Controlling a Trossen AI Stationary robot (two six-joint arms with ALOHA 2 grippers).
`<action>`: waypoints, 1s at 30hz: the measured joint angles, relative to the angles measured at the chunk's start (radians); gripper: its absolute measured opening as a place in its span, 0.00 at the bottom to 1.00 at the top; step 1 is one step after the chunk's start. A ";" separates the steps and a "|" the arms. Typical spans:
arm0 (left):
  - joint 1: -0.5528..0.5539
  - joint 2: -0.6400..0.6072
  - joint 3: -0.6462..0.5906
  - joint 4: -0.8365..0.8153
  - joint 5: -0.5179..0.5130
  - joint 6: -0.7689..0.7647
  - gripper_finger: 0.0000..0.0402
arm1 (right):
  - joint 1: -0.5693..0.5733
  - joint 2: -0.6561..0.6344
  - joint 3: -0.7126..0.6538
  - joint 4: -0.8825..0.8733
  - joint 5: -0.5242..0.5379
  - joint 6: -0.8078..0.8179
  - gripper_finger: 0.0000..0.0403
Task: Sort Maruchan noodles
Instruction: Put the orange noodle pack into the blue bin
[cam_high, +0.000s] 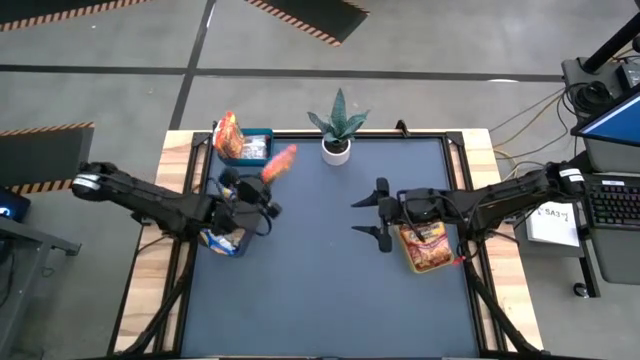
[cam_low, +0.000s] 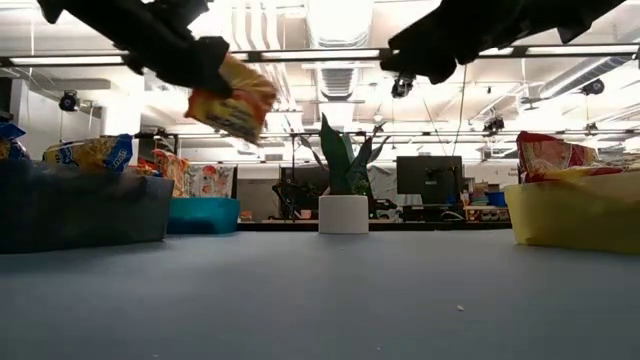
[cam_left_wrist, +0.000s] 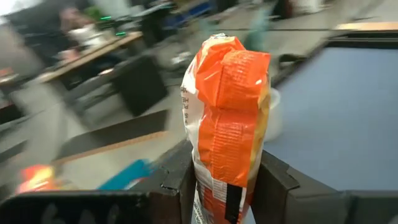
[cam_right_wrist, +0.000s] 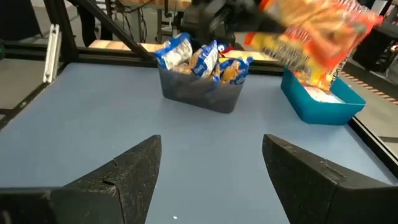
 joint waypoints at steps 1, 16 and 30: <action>0.016 -0.015 0.000 -0.033 -0.025 -0.016 0.24 | 0.000 0.004 -0.001 -0.004 0.003 -0.001 0.66; 0.526 0.044 -0.010 -0.175 0.001 -0.186 0.24 | -0.001 0.034 -0.001 0.014 0.026 -0.002 0.67; 0.664 0.187 -0.011 -0.139 0.055 -0.241 0.26 | -0.003 0.035 -0.001 0.025 0.026 0.008 0.66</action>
